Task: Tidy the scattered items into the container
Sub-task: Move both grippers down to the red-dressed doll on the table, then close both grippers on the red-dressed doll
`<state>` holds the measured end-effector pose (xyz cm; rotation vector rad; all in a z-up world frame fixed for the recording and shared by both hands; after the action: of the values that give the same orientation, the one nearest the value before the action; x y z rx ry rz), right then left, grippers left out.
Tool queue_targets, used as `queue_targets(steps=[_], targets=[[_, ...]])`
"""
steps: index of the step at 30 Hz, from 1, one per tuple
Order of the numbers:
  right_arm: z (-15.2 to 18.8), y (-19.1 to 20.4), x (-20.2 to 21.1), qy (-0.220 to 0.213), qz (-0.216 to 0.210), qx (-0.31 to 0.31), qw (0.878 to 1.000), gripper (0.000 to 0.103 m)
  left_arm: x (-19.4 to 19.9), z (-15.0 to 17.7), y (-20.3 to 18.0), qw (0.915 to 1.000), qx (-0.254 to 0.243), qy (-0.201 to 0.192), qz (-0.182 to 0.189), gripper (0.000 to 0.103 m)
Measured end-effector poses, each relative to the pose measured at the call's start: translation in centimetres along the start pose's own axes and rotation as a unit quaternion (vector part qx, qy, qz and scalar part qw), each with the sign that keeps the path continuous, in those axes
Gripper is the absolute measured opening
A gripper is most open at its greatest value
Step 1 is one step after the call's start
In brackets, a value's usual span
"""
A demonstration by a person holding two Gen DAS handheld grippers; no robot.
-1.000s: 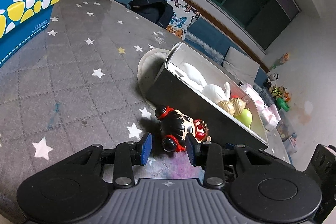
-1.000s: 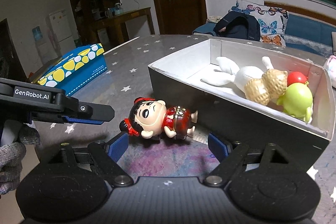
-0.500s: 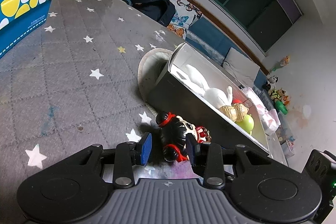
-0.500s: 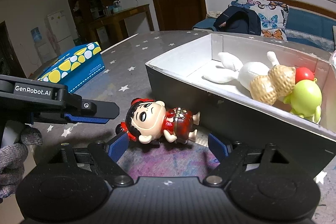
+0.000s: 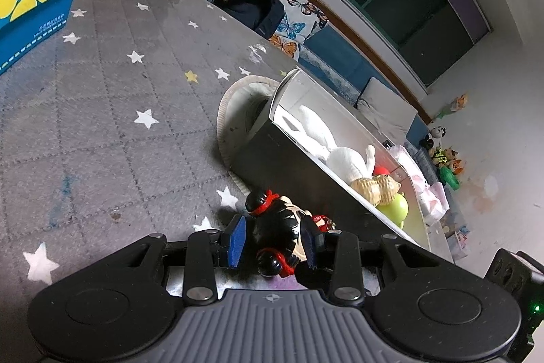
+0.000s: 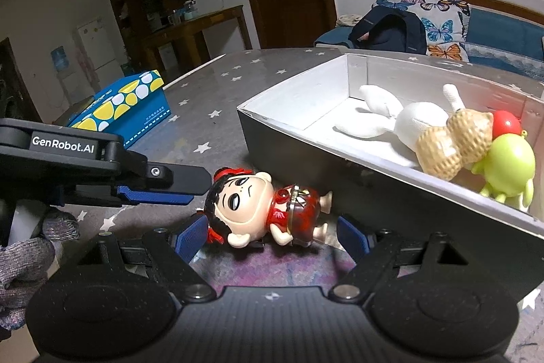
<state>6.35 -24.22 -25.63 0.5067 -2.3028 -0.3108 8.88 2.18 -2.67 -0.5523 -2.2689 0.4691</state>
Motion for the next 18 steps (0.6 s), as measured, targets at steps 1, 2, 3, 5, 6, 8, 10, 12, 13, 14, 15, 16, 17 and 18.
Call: queue_targets(steps=[1, 2, 3, 5, 6, 8, 10, 12, 13, 14, 15, 16, 17, 18], targets=[[0.0, 0.0, -0.1, 0.0, -0.001, 0.0, 1.0, 0.085, -0.1, -0.1, 0.0, 1.0, 0.001, 0.001, 0.002, 0.037], [-0.1, 0.0, -0.2, 0.001, -0.001, -0.001, 1.0, 0.085, -0.2, -0.2, -0.1, 1.0, 0.001, 0.001, 0.003, 0.037], [-0.1, 0.0, -0.3, 0.002, -0.001, -0.001, 1.0, 0.085, -0.3, -0.2, -0.1, 1.0, 0.002, 0.002, 0.003, 0.037], [-0.1, -0.1, -0.5, 0.004, -0.001, -0.001, 1.0, 0.085, -0.6, -0.3, -0.1, 1.0, 0.004, 0.004, 0.004, 0.037], [-0.1, -0.1, -0.6, 0.006, -0.001, -0.001, 1.0, 0.085, -0.7, -0.4, -0.1, 1.0, 0.006, 0.005, 0.005, 0.037], [-0.2, -0.1, -0.7, 0.008, -0.002, -0.002, 1.0, 0.085, -1.0, -0.4, 0.1, 0.9999, 0.011, 0.007, 0.007, 0.037], [-0.2, -0.2, -0.8, 0.009, -0.004, -0.002, 1.0, 0.085, -1.3, -0.4, 0.3, 0.9997, 0.018, 0.011, 0.007, 0.037], [-0.3, -0.3, -0.8, 0.01, -0.005, -0.003, 1.0, 0.086, -1.5, -0.4, 0.5, 0.9995, 0.027, 0.015, 0.008, 0.037], [-0.4, -0.4, -0.9, 0.01, -0.005, -0.003, 1.0, 0.095, -1.6, -0.5, 0.6, 0.9993, 0.031, 0.017, 0.008, 0.037], [-0.4, -0.4, -0.9, 0.01, -0.006, -0.004, 1.0, 0.099, -1.6, -0.5, 0.6, 0.9992, 0.034, 0.018, 0.009, 0.037], [-0.4, -0.4, -1.0, 0.01, -0.007, -0.004, 1.0, 0.099, -1.7, -0.5, 0.7, 0.9991, 0.036, 0.018, 0.009, 0.037], [-0.4, -0.4, -1.0, 0.01, -0.009, -0.002, 1.0, 0.098, -1.7, -0.5, 0.7, 0.9991, 0.037, 0.018, 0.01, 0.037], [-0.4, -0.3, -1.0, 0.009, -0.009, 0.0, 1.0, 0.098, -1.8, -0.6, 0.7, 0.9991, 0.037, 0.019, 0.009, 0.037], [-0.4, -0.2, -1.1, 0.008, -0.009, 0.003, 1.0, 0.098, -1.8, -0.5, 0.7, 0.9991, 0.037, 0.019, 0.009, 0.037]])
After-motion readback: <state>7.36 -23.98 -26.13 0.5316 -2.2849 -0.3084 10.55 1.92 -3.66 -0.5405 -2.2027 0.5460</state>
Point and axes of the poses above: each gripper's, at about its wrist camera, not at the fingertips, and x roughly against the way its jaws point, y to its left, z to its underside, the point moved 1 cm from there along -x, roughly the way its jaws point, and after that the axes turned 12 degrees about -x, right-handed, at the moved point
